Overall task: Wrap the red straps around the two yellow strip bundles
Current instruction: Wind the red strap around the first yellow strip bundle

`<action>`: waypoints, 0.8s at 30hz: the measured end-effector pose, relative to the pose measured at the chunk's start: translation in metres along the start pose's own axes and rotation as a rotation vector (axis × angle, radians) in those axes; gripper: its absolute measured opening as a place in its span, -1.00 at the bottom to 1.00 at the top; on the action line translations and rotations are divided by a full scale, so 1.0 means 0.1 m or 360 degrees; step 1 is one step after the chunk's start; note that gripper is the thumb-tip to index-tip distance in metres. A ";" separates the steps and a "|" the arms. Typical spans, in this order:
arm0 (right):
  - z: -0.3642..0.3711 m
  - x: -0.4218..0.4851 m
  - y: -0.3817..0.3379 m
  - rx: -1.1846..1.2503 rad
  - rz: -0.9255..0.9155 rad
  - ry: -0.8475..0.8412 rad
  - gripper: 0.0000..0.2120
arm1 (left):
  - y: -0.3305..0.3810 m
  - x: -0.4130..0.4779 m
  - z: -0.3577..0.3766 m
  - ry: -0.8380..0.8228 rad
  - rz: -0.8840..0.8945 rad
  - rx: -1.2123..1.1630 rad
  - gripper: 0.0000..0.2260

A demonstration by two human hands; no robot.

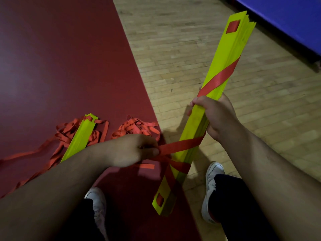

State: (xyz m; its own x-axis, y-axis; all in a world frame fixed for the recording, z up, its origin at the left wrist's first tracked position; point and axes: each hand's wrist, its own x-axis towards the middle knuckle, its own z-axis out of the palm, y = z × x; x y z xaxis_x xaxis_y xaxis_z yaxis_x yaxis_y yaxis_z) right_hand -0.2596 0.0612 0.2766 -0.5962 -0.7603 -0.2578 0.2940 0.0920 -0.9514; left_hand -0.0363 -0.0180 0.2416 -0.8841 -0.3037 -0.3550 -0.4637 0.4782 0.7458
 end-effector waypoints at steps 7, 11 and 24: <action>0.12 -0.11 -0.08 0.0340 0.0353 -0.0252 -0.87 | 0.00 -0.01 0.02 0.0018 0.0122 -0.0095 -0.85; 0.12 -0.07 -0.12 0.0446 0.0288 -0.0095 -0.76 | -0.03 0.00 0.01 0.0140 0.0163 -0.0464 -0.90; 0.32 0.04 -0.54 0.1145 0.0481 0.0691 -0.76 | 0.37 -0.15 -0.29 0.0660 0.0824 -0.1370 -0.51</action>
State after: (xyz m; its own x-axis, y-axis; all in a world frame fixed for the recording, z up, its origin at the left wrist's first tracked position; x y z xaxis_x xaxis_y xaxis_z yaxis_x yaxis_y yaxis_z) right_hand -0.2541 0.0321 0.3327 -0.6049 -0.4449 -0.6604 0.7949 -0.2877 -0.5342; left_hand -0.0386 -0.0197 0.2911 -0.7980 -0.5635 0.2137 0.2980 -0.0608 0.9526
